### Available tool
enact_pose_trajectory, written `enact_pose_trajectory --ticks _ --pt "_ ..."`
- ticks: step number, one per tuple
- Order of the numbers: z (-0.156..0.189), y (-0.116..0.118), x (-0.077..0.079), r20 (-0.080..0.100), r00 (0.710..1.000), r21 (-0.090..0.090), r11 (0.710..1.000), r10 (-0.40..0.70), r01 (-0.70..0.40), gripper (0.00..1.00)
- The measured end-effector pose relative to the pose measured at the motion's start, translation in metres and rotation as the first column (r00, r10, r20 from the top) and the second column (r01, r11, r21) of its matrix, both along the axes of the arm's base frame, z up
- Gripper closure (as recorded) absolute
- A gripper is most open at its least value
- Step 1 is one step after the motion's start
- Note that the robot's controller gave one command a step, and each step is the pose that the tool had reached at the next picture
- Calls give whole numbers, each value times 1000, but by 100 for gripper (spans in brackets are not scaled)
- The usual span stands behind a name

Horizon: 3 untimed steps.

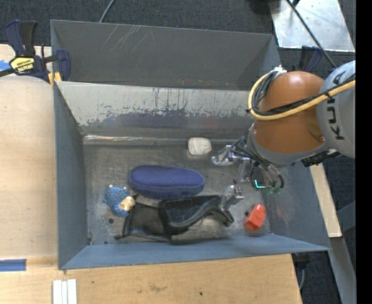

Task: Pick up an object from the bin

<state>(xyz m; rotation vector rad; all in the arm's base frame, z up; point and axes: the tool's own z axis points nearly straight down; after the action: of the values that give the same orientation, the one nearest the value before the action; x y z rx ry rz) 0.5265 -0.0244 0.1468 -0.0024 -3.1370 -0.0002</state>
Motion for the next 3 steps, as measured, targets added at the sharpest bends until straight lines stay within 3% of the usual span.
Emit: enact_pose_trajectory --ticks 1,2,3 --pt "-74 33 -29 13 980 -4 980 200 -200 0" --pt "-46 14 -35 12 801 -5 801 599 -599 0" --pt "-46 48 -29 14 732 -4 732 681 -681 0"
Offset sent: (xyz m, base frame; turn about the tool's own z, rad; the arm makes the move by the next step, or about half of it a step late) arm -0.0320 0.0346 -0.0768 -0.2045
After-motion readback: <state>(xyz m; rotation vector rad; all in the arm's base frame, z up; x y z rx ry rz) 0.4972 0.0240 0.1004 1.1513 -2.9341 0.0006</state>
